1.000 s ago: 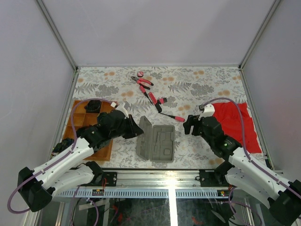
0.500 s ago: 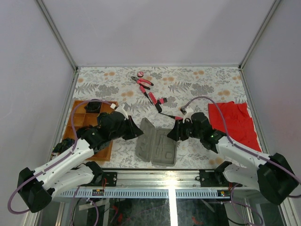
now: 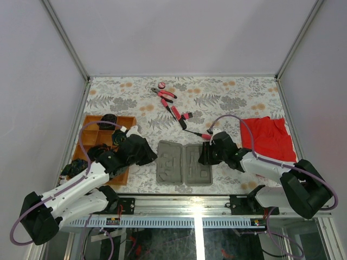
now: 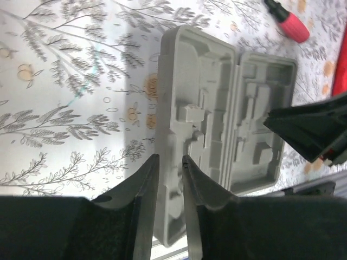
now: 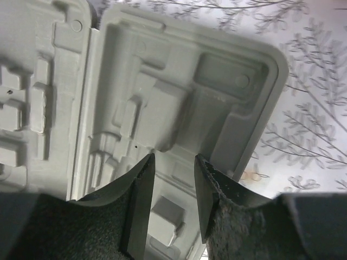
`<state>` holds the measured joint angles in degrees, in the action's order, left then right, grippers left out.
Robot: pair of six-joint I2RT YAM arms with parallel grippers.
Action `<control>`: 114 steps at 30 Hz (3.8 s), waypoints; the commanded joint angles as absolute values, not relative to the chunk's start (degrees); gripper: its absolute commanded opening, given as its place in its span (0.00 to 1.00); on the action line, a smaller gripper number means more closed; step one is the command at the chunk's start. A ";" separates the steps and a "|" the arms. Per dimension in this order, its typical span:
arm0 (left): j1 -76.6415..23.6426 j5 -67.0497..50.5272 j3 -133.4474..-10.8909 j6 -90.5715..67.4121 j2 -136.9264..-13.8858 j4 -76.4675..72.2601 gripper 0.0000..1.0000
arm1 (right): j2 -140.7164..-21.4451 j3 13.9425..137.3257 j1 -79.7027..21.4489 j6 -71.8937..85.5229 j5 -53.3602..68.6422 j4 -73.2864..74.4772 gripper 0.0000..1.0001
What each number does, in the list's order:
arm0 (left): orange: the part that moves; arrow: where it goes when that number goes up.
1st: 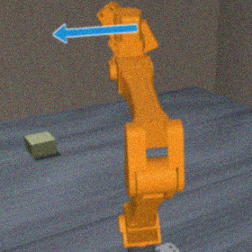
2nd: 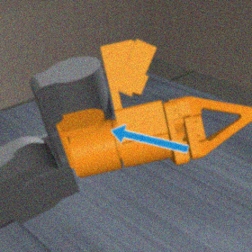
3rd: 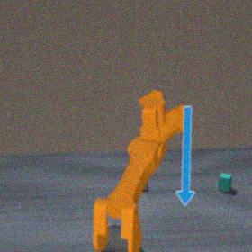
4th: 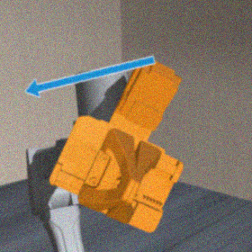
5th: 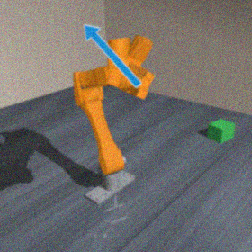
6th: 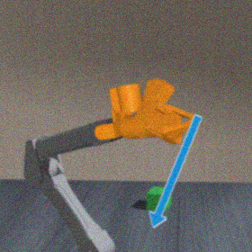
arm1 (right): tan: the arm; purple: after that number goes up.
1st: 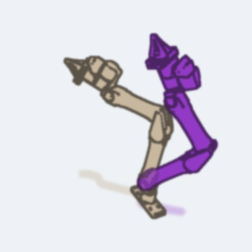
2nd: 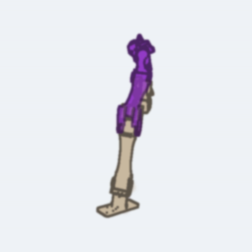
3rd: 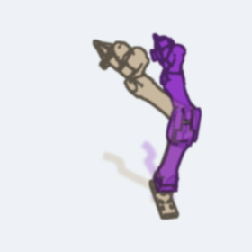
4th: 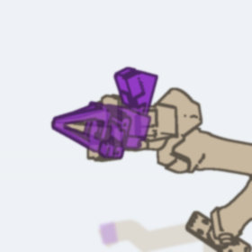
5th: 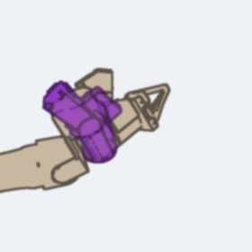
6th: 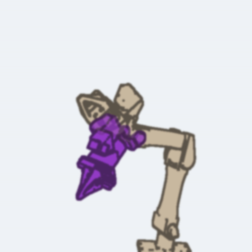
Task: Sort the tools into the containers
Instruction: Open the storage box at the center of the board, then pick up the utility knife at the center of the board.
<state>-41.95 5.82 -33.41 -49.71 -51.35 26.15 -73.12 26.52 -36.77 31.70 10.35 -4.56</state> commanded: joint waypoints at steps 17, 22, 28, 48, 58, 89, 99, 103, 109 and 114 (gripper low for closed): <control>-41.57 9.68 -40.17 -41.52 -57.71 22.05 0.46 | -68.14 31.71 -36.76 25.42 5.07 2.02 0.48; -41.55 10.07 -41.10 -39.98 -61.44 21.88 0.44 | -66.36 34.10 -36.70 23.22 0.93 4.50 0.56; -39.34 10.31 -45.03 -35.80 -64.45 24.25 0.44 | -66.92 41.67 -36.74 18.14 -5.39 10.22 0.60; -30.86 7.74 -52.52 -33.39 -68.51 34.01 1.00 | -93.85 67.18 -35.88 18.12 -1.36 6.50 0.74; -30.77 12.40 -54.05 -36.76 -69.30 38.91 1.00 | -102.04 72.34 -35.46 16.93 -1.67 6.54 0.75; -22.62 3.53 -50.71 -27.28 -64.31 33.51 1.00 | -120.82 89.48 -34.39 9.13 -0.64 12.56 0.68; -21.90 2.68 -50.36 -26.96 -64.27 33.13 1.00 | -125.93 93.07 -34.37 8.85 0.62 15.67 0.59; -21.80 3.22 -50.19 -27.24 -64.44 33.22 1.00 | -126.90 93.91 -34.37 9.49 0.75 16.59 0.54; -21.71 3.06 -50.25 -27.25 -64.16 33.40 1.00 | -127.03 94.26 -34.37 9.55 0.00 18.05 0.41; -21.47 2.45 -50.07 -27.29 -64.02 33.40 1.00 | -125.35 94.31 -34.37 9.41 1.77 19.08 0.35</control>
<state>-22.22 3.38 -50.85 -28.21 -64.34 35.62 -126.02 92.44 -34.70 9.50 -0.32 16.16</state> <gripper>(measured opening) 0.997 0.378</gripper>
